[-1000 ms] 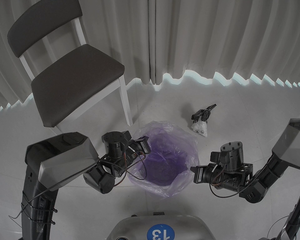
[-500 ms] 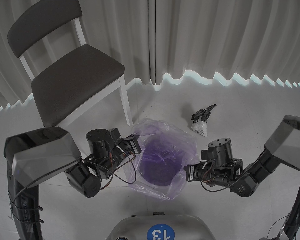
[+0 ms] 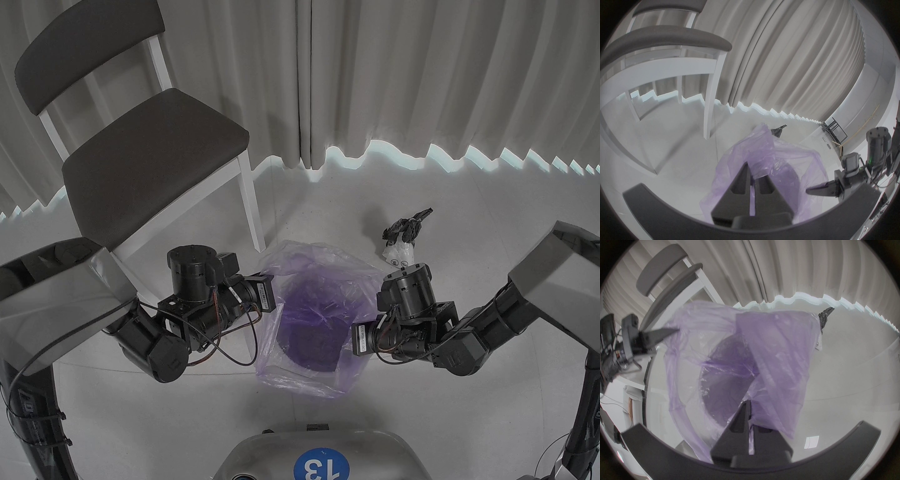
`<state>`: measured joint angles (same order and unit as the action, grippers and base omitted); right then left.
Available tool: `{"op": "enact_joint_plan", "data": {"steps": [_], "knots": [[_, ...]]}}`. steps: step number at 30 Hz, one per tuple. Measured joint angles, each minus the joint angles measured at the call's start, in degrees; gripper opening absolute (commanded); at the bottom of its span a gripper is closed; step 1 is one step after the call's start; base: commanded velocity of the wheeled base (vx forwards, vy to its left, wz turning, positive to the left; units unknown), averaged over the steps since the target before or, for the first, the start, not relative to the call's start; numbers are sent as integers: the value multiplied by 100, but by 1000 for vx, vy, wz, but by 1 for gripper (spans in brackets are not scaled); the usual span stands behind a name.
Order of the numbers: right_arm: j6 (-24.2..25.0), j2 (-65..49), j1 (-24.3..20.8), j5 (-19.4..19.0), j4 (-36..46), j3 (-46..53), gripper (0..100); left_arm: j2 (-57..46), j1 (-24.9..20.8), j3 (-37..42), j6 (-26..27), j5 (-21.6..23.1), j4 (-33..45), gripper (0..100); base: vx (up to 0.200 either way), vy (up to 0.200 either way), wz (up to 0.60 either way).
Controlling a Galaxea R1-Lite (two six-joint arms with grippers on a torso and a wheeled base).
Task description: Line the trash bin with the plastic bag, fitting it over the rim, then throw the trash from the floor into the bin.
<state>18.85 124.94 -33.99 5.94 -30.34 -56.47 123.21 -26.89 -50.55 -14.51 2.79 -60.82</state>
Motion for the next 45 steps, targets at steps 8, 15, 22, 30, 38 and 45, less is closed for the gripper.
{"op": "enact_joint_plan", "data": {"steps": [8, 15, 22, 30, 38, 45], "knots": [[-38, -239, -51, 49, 16, 772, 0, 30, -144, -700, 11, 11, 558, 0, 0, 0, 0], [-43, -887, -49, 57, -15, 1727, 0, 451, -555, -1734, -62, 13, 964, 0, 0, 0, 0], [-7, -1499, 0, 101, -22, 2337, 0, 1163, -973, -2681, -460, 11, 1059, 0, 0, 0, 0], [37, -1697, -46, 139, -269, 2458, 0, 1749, -935, -3023, -913, 62, 961, 0, 0, 0, 0], [28, -1515, -189, 137, -573, 2381, 0, 2149, -585, -3010, -1214, 145, 635, 0, 0, 0, 0], [15, -1367, -228, 143, -661, 2304, 0, 2488, -601, -3076, -1475, 300, 482, 0, 0, 0, 0]]}}
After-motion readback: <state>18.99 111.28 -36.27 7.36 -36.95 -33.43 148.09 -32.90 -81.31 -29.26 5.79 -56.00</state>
